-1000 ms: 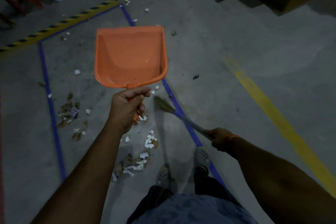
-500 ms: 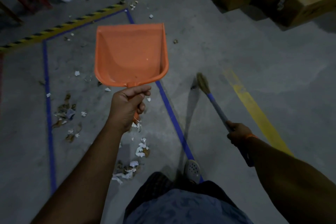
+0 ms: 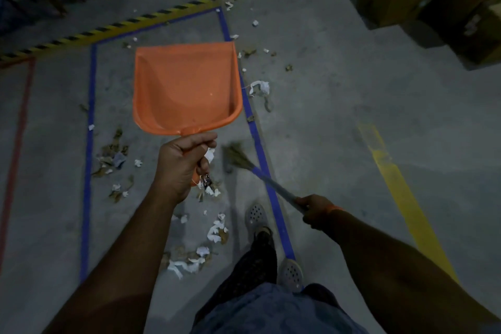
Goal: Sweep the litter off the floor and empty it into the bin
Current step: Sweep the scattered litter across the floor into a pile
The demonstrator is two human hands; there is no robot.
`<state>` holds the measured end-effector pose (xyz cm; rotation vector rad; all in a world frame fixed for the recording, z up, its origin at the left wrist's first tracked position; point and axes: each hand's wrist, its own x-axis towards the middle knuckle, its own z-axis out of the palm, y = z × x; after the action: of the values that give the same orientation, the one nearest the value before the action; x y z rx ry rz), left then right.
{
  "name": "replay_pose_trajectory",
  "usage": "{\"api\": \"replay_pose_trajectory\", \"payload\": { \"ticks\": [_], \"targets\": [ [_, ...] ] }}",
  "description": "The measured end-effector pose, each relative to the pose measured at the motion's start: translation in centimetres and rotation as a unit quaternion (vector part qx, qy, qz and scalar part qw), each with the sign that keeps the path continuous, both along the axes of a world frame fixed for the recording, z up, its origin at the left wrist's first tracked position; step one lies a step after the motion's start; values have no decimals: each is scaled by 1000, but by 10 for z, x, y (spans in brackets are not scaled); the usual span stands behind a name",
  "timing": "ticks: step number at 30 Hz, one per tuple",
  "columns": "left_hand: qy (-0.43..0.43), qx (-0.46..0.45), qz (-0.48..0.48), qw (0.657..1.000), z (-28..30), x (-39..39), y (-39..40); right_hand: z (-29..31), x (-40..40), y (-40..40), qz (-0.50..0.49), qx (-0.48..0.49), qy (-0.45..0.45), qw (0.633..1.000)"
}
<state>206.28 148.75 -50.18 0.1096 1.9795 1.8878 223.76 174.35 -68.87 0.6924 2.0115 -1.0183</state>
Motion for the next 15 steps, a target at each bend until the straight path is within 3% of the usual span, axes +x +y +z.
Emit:
{"api": "replay_pose_trajectory", "payload": {
  "ticks": [6,15],
  "targets": [
    [-8,20,25,999,2,-75,23,11,-67,49,4,11,40,999],
    [-2,20,21,1000,10,-158,52,19,-182,126,-93,72,37,992]
  ]
}}
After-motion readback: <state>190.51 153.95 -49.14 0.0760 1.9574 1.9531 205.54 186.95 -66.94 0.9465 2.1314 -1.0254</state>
